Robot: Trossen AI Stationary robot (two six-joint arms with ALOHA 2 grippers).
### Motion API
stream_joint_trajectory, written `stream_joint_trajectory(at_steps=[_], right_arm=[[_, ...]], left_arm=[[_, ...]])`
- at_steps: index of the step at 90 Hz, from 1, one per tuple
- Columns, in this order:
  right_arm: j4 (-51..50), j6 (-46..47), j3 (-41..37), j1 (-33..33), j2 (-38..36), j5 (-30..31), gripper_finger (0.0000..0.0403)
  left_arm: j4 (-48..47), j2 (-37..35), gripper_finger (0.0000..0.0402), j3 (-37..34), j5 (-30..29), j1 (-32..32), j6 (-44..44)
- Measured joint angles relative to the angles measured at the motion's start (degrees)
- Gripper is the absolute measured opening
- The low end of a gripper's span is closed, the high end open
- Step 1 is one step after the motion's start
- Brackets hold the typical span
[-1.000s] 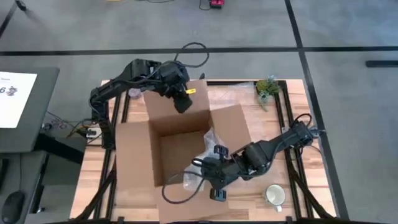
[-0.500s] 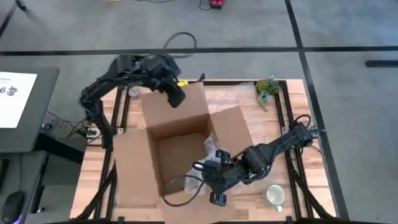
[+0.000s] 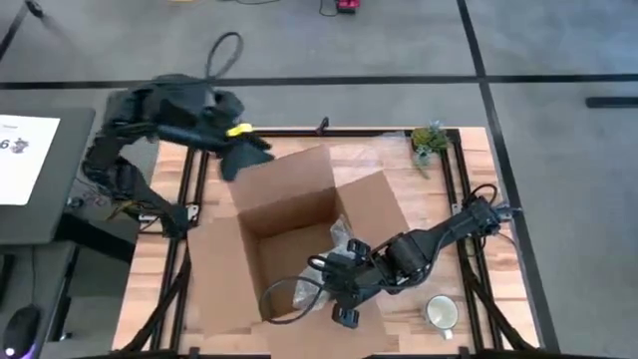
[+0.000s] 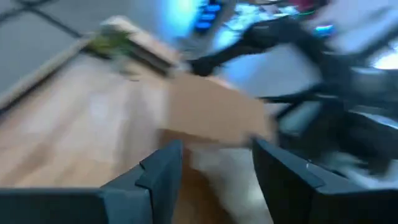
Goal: Wrap mug
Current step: Put the wrapped green patterned mug into the box
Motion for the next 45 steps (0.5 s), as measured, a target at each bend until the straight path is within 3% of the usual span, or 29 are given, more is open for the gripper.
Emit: stream_joint_trajectory(at_steps=[15, 29, 45], right_arm=[[2.21, -0.13, 2.74, -2.00, -0.13, 0.79, 0.0018], [5.98, -1.77, 2.92, -5.19, -0.08, 1.13, 0.0018], [8.36, -5.04, 2.97, -9.09, 4.24, 0.54, 0.0018]], left_arm=[[-12.82, -2.02, 0.0175, -0.28, -4.42, -8.45, -7.67], [-8.70, -4.72, 0.0175, -5.80, -6.85, -16.09, -15.63], [-10.76, -4.59, 0.0175, -10.71, -7.16, -22.09, -20.16]])
